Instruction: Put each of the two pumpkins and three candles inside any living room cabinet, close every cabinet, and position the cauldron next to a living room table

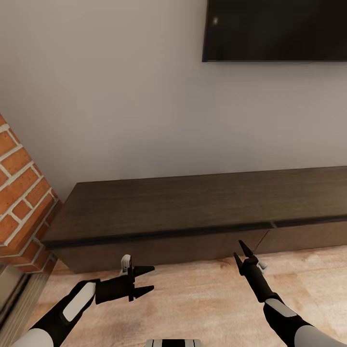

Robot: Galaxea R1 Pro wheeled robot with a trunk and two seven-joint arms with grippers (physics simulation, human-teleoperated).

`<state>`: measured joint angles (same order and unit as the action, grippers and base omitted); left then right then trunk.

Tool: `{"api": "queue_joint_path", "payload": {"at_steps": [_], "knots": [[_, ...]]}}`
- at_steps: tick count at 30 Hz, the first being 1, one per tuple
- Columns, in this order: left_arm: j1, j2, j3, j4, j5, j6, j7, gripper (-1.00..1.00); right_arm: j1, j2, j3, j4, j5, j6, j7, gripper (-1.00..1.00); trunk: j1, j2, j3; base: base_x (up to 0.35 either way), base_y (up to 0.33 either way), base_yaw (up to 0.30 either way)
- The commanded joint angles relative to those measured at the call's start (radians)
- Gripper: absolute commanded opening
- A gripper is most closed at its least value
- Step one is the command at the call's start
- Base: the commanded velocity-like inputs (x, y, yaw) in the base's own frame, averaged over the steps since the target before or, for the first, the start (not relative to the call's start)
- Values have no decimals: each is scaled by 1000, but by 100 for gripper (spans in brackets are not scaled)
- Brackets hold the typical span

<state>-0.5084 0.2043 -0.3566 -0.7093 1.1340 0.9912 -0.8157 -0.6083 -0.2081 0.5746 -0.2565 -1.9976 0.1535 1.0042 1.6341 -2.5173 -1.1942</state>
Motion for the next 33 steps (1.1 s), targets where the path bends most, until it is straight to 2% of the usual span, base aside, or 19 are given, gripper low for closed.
{"api": "queue_joint_path", "payload": {"at_steps": [1,13,20,33], "knots": [[-1,0,-4,1,3,3,-3,100,-1,-1,5,0,-11,10,4,100,0,0,-1,67,0,0],[-1,-2,-5,-1,2,3,-3,100,-1,0,5,0,-10,10,5,100,0,0,-1,129,0,0],[-1,-2,-10,-1,2,3,-3,100,-1,-1,5,1,-11,10,35,100,0,0,-1,29,0,0],[-1,-2,-10,-1,2,3,-2,100,-1,0,5,2,-10,11,39,100,0,0,-1,64,0,0]]}}
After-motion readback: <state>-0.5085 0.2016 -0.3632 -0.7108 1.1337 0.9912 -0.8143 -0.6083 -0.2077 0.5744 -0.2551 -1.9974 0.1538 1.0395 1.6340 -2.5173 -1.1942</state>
